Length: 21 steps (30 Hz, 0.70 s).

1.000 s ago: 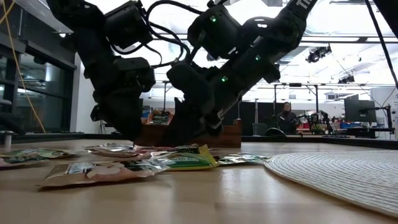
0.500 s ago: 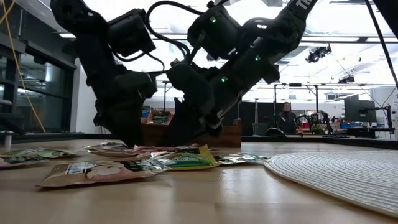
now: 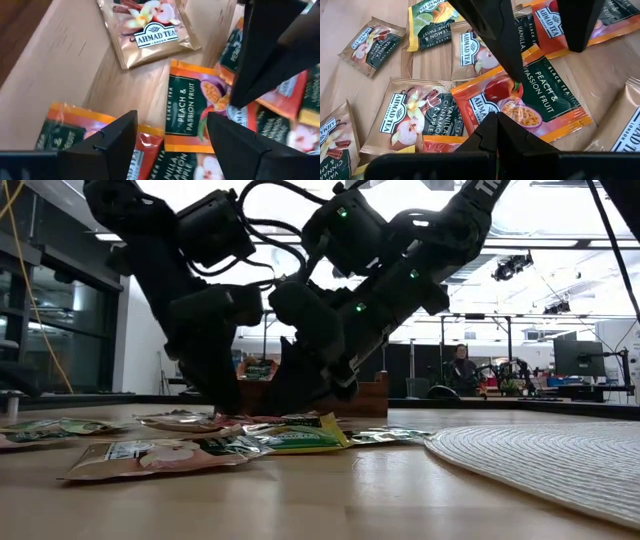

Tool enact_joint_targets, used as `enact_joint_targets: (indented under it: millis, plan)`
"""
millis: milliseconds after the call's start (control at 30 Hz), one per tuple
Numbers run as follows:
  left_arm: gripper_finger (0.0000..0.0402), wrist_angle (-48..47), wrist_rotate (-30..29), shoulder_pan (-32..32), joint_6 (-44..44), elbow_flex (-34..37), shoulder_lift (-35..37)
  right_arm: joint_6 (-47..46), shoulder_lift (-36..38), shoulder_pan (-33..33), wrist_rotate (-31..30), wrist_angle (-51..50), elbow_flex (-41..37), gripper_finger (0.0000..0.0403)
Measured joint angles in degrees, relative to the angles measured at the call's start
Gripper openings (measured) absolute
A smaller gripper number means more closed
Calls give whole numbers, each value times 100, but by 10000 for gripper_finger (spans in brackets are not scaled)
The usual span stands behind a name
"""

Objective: Pick & Place Tea
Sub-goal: Put the orange tea bag into the left section of the wooden organizer

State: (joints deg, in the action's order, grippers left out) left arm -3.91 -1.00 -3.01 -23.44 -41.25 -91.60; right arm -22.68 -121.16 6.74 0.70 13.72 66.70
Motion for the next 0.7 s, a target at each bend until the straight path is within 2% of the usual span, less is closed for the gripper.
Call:
enact_joint_targets:
  millis: [167, 333, 700]
  plan:
    - [238, -58, -147, 0, 705, -2, -19, -1, 0, 0, 15, -1, 0, 0]
    - [238, 32, -149, 0, 866, -7, -104, -87, -2, 2, 71, -3, 0, 0]
    - [238, 366, 518, 4, 814, -14, -271, -146, -2, 3, 92, -6, 0, 0]
